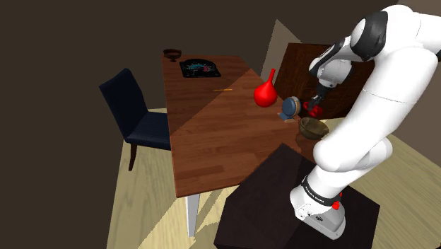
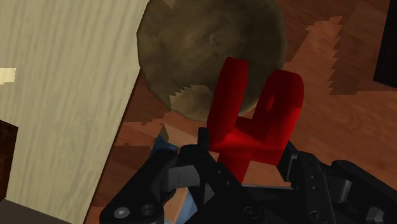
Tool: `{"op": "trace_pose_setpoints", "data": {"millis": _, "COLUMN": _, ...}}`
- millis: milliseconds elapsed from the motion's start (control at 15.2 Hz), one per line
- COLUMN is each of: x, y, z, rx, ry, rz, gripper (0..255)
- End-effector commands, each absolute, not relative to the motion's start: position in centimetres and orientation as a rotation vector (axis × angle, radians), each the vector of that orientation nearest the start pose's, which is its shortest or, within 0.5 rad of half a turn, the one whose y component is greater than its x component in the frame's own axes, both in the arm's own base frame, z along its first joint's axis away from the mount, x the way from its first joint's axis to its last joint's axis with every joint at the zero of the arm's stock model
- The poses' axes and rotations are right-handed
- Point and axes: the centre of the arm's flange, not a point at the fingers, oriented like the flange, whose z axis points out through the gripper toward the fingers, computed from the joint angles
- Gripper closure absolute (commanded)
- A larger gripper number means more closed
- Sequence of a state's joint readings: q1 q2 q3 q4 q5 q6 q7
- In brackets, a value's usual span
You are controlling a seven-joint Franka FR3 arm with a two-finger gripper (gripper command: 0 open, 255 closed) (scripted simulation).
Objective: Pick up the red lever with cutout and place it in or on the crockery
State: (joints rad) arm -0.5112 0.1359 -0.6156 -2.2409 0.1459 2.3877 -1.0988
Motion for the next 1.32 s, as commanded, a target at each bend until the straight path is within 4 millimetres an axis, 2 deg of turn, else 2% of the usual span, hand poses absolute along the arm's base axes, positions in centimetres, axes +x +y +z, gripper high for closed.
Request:
{"op": "trace_pose_setpoints", "data": {"millis": 0, "x": 21.1, "y": -49.2, "z": 32.2, "rx": -3.160, "ry": 0.198, "rz": -0.061, "gripper": 255}}
{"op": "trace_pose_setpoints", "data": {"millis": 198, "x": 17.2, "y": -50.3, "z": 32.3, "rx": -3.160, "ry": 0.198, "rz": -0.061, "gripper": 255}}
{"op": "trace_pose_setpoints", "data": {"millis": 1188, "x": 17.2, "y": -50.3, "z": 24.3, "rx": -3.160, "ry": 0.198, "rz": -0.061, "gripper": 255}}
{"op": "trace_pose_setpoints", "data": {"millis": 1254, "x": 17.2, "y": -50.3, "z": 24.3, "rx": -3.160, "ry": 0.198, "rz": -0.061, "gripper": 255}}
